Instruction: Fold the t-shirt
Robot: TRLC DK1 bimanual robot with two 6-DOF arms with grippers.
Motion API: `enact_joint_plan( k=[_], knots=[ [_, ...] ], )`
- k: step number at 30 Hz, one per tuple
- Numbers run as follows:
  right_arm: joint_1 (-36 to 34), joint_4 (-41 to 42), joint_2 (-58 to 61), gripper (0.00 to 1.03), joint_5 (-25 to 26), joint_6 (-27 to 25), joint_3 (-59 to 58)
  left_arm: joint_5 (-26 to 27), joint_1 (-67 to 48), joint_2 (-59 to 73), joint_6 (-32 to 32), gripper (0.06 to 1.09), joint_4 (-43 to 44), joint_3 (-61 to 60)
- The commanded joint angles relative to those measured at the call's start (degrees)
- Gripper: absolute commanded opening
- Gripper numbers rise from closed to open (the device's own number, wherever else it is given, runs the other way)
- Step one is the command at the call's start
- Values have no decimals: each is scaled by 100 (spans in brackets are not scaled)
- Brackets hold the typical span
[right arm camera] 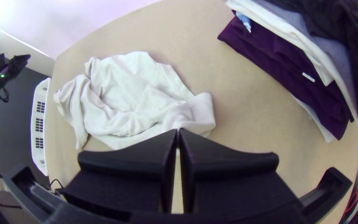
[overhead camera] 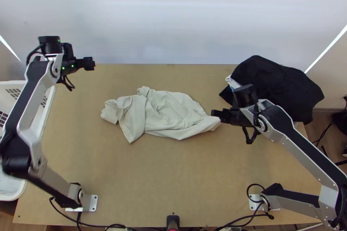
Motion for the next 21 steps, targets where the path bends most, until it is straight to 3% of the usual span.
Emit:
enact_joint_plan(
  k=[1,3,7,11,13,15,18,21],
  knots=[
    [12,114,3,3,11,-31,-105,37,-500,-1676,1162,105,265,-662],
    [12,210,30,3,20,-22,-176,143,-843,-2221,1724,105,194,-1137],
    [12,272,83,3,20,-22,-202,143,-1695,-3601,3623,103,142,-2869],
    [38,316,83,3,20,-4,-185,152,-2222,-4497,4431,103,-1115,-3774],
    [38,333,83,3,20,5,-185,125,-2644,-4928,4405,103,-1273,-4152],
    [29,333,83,3,20,5,-193,-112,-3242,-5359,4352,94,-1282,-4556],
    [29,342,83,3,20,13,-193,-850,-4094,-5745,4009,93,-1141,-5101],
    [21,342,74,3,20,22,-193,-982,-4472,-6150,3904,93,-1141,-5514]
  ],
)
